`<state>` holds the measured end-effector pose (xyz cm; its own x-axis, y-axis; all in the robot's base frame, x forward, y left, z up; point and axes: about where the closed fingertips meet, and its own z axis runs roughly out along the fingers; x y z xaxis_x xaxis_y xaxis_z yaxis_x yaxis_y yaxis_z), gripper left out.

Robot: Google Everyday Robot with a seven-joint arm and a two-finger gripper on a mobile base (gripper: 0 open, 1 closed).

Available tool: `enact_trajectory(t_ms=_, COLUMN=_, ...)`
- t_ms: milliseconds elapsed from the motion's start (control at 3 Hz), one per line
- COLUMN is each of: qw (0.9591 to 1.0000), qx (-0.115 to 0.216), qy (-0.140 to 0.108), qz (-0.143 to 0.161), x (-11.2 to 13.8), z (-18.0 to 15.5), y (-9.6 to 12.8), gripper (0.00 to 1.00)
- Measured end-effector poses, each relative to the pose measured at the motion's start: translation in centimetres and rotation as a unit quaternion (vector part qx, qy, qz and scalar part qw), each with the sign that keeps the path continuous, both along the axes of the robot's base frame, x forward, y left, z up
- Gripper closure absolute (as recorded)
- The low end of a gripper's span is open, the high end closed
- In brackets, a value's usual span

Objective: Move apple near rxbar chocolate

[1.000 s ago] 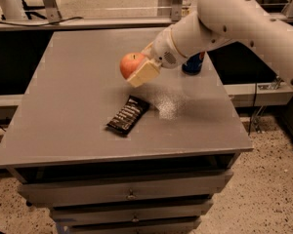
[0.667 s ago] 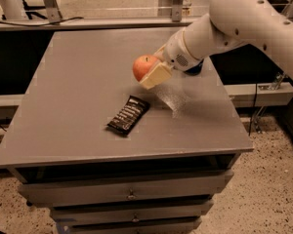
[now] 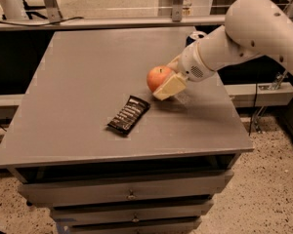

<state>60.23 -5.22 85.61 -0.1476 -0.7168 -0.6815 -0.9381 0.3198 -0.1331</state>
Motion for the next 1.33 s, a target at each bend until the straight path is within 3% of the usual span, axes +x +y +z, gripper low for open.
enact_trajectory(t_ms=333, qw=0.9999, qx=0.003, qy=0.010, qz=0.003, x=-1.6, z=-0.8, y=-0.7, gripper=1.00)
enact_trajectory(t_ms=667, qw=0.9996, qx=0.014, qy=0.020, qz=0.011, x=-2.8, z=-1.3, y=-0.1, gripper=0.84)
enact_trajectory(t_ms=1333, qw=0.9988, qx=0.029, qy=0.033, qz=0.024, x=-4.6, z=-2.0, y=1.1, gripper=0.37)
